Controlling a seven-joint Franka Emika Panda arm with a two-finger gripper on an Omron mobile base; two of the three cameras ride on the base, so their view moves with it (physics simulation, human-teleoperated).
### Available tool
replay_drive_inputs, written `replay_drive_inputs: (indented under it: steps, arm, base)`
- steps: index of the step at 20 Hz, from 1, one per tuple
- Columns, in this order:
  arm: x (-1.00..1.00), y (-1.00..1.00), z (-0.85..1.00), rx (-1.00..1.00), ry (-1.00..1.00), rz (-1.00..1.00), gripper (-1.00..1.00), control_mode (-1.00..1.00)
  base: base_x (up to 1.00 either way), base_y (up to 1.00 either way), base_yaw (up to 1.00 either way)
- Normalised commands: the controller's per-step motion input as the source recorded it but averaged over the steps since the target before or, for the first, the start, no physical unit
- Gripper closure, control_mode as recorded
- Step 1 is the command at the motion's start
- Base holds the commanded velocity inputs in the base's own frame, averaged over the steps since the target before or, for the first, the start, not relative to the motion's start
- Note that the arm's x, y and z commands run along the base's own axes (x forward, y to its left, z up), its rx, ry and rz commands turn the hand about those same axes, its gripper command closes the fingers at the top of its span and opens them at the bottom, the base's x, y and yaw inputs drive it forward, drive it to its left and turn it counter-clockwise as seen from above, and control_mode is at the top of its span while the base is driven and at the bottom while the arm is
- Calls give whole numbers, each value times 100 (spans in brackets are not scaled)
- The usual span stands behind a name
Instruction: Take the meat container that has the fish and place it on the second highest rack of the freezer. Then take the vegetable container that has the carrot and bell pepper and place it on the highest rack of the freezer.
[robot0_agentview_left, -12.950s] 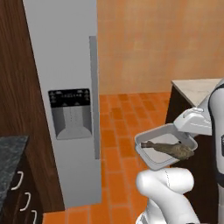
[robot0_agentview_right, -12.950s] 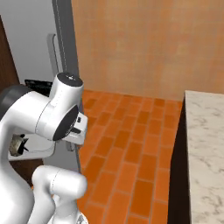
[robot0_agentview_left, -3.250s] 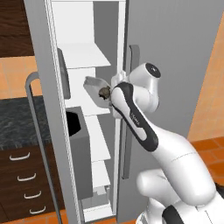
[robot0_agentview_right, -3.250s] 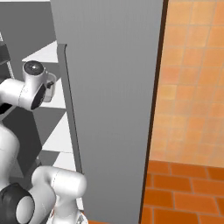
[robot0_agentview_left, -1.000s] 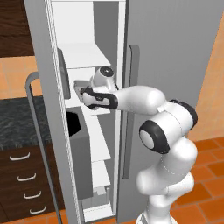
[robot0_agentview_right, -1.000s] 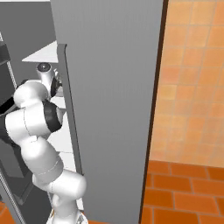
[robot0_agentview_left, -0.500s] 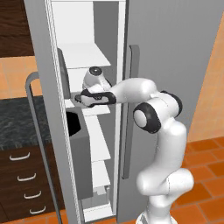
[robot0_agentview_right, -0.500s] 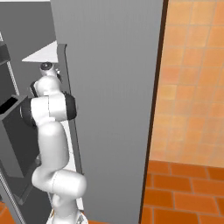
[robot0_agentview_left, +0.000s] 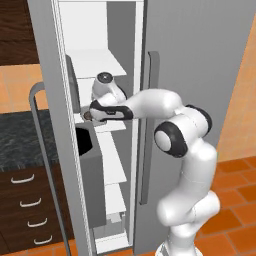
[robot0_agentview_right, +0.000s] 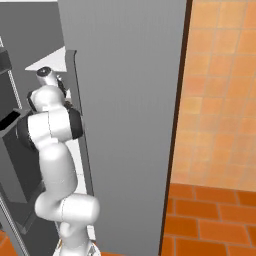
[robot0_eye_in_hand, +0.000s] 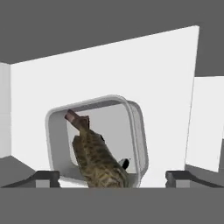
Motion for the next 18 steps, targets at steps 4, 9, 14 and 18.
replay_drive_inputs:
  steps: [4,9,14,18]
  arm:
    - [-96,-39,0,17,-11,38,-100,-100]
    - [-85,-20,40,-4,-11,50,-100,-100]
    - [-75,-3,95,-23,-6,61,-100,-100]
    - [-72,-15,90,-26,-1,66,-100,-100]
  base:
    - [0,0,0]
    - [0,0,0]
    - [0,0,0]
    - [0,0,0]
